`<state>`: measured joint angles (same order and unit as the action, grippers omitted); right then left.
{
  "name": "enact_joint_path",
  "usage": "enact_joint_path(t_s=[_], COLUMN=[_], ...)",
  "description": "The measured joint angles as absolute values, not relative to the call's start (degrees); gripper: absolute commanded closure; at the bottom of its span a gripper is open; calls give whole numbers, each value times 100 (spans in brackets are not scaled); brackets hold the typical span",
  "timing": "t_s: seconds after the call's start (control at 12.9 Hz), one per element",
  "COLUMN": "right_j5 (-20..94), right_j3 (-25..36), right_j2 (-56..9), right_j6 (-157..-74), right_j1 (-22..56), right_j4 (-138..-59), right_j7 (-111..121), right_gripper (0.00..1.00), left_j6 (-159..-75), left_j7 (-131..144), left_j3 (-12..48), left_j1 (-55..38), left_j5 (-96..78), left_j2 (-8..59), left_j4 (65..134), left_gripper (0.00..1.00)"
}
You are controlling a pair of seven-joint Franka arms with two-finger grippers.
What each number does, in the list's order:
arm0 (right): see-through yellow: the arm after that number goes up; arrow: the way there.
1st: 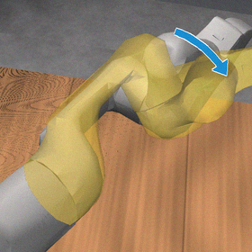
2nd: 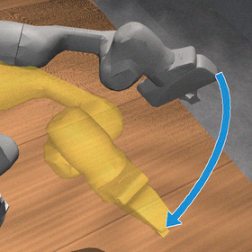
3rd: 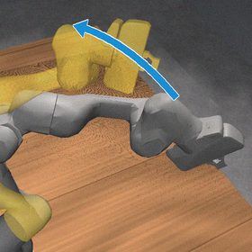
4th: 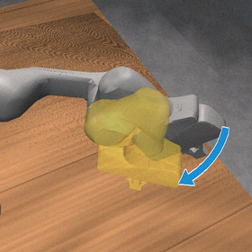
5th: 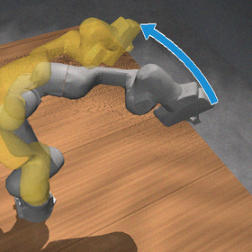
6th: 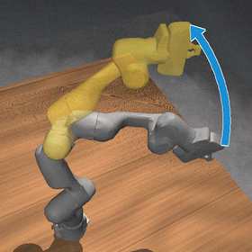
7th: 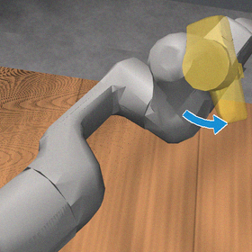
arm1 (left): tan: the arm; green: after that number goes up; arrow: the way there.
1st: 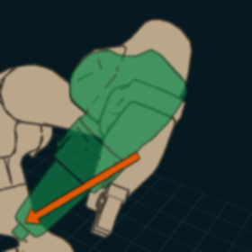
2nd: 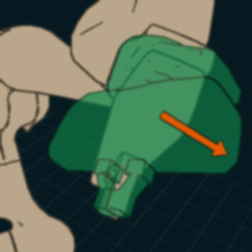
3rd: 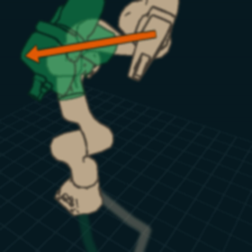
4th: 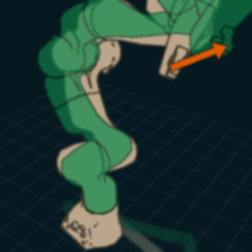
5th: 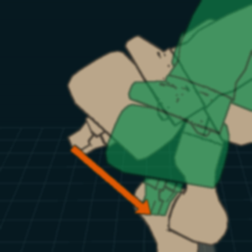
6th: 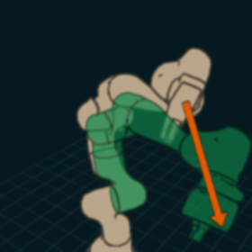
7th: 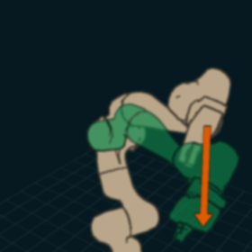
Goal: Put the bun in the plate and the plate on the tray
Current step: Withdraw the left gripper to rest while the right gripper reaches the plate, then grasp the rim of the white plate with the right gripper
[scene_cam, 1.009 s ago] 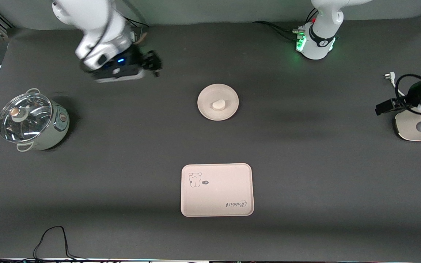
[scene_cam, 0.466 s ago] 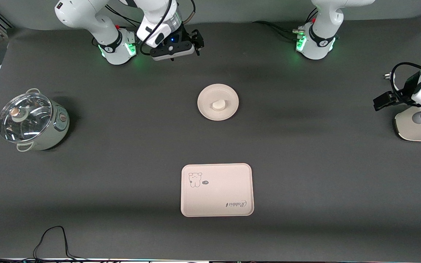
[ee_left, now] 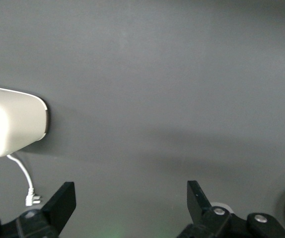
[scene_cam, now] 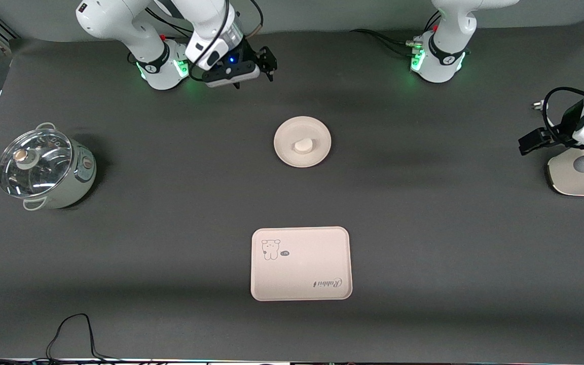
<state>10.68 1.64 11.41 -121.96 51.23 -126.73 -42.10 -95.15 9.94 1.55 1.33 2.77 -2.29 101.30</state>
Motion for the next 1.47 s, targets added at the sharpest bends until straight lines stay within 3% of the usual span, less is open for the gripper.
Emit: enact_joint_path(t_s=[0.23,0.62,0.93,1.47], right_j5=[1073,1078,1079,1081], right_j3=[100,86,75,71], right_j2=[851,108,-1040,-2058], right_j6=[-13044,-15289,-17087,-17978], right_j1=[5228,5491,5628,5660], right_j4=[-13140,-14216,-14522,-14353], right_j7=[-4214,-4310,-4505,-4834], right_gripper=[0,0,0,0], left_j6=[-9561,-9696,-10008,-10079], left_j7=[994,994,989,985], left_j3=[149,112,139,153], left_j1=[185,212,209,208], left_j5=[219,192,161,152], left_j2=[-228,-217,-176,-77], left_j4=[10126,9968,9916,9906], left_gripper=[0,0,0,0])
